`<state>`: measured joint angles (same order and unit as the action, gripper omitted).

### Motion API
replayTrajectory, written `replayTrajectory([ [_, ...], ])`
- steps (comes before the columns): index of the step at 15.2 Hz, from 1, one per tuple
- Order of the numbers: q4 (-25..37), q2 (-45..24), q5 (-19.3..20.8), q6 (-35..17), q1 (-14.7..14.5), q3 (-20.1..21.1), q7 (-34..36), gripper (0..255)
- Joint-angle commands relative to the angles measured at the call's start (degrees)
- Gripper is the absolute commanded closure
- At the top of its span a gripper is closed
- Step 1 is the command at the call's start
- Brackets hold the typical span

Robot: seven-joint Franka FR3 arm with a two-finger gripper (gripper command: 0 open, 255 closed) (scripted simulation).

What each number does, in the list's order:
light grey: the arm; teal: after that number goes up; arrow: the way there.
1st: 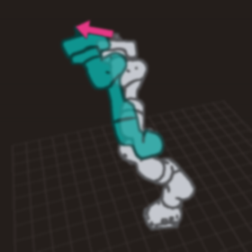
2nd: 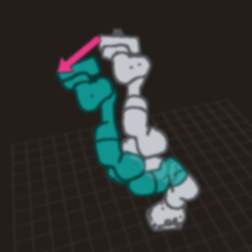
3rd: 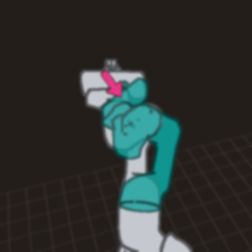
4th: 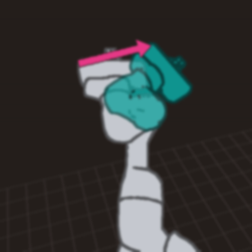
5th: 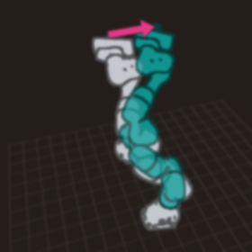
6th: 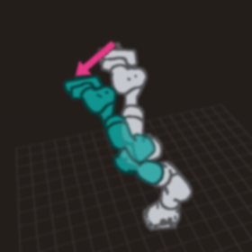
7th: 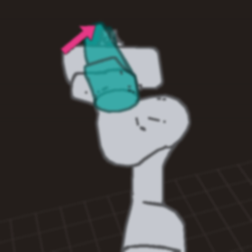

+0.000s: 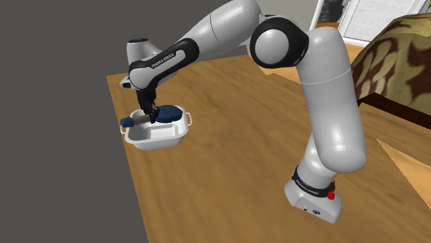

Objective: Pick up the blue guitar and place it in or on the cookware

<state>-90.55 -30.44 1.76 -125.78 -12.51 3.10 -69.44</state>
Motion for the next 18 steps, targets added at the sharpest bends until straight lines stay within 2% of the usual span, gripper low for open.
replayTrajectory([
  [1,-0.4,-0.8,0.2,-0.3,0.5,-0.6,0.0,255],
  [8,-0.4,-0.8,0.3,-0.3,0.6,-0.5,0.0,255],
  [9,-0.2,-0.9,0.3,-0.2,0.6,-0.5,0.0,0],
  [14,-0.4,-0.8,0.3,-0.3,0.6,-0.5,0.0,0],
  [18,1.5,2.7,0.1,5.2,0.6,-0.4,-0.1,0],
])
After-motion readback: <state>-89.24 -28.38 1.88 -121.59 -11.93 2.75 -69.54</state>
